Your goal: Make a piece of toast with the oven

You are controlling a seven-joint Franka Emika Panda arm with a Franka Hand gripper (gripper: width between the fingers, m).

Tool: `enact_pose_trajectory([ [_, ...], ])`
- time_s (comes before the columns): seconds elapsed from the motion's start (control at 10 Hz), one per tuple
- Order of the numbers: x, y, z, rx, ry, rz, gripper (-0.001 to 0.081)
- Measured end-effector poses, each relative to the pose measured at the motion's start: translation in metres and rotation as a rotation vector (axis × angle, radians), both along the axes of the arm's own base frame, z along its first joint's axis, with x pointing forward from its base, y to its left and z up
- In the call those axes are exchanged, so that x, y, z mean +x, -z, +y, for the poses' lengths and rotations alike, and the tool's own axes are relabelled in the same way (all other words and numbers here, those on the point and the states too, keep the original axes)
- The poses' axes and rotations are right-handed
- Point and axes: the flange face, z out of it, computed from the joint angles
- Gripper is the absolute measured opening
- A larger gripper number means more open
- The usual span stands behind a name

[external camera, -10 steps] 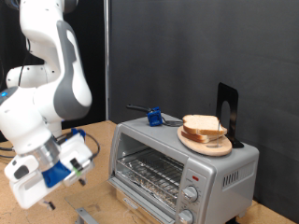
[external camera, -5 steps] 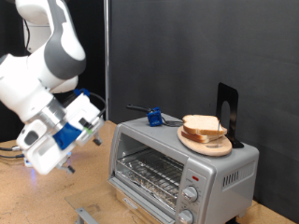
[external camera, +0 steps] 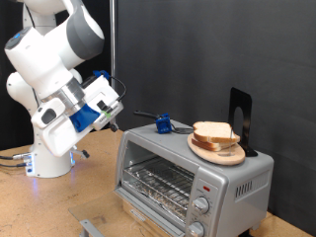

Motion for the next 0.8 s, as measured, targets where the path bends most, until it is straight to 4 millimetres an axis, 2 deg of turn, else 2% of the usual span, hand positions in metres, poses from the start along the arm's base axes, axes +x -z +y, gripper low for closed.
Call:
enact_pose_trajectory([
  [0.2,0.008,-0.017,0.025,0.123,-0.032,-0.048,0.0809],
  [0.4,0.009,-0.038,0.057,0.153,-0.125,-0.086,0.0809],
  [0.7,0.003,-0.068,0.107,0.035,-0.326,-0.085,0.0809],
  [0.8,-0.002,-0.077,0.124,-0.013,-0.393,-0.032,0.0809],
])
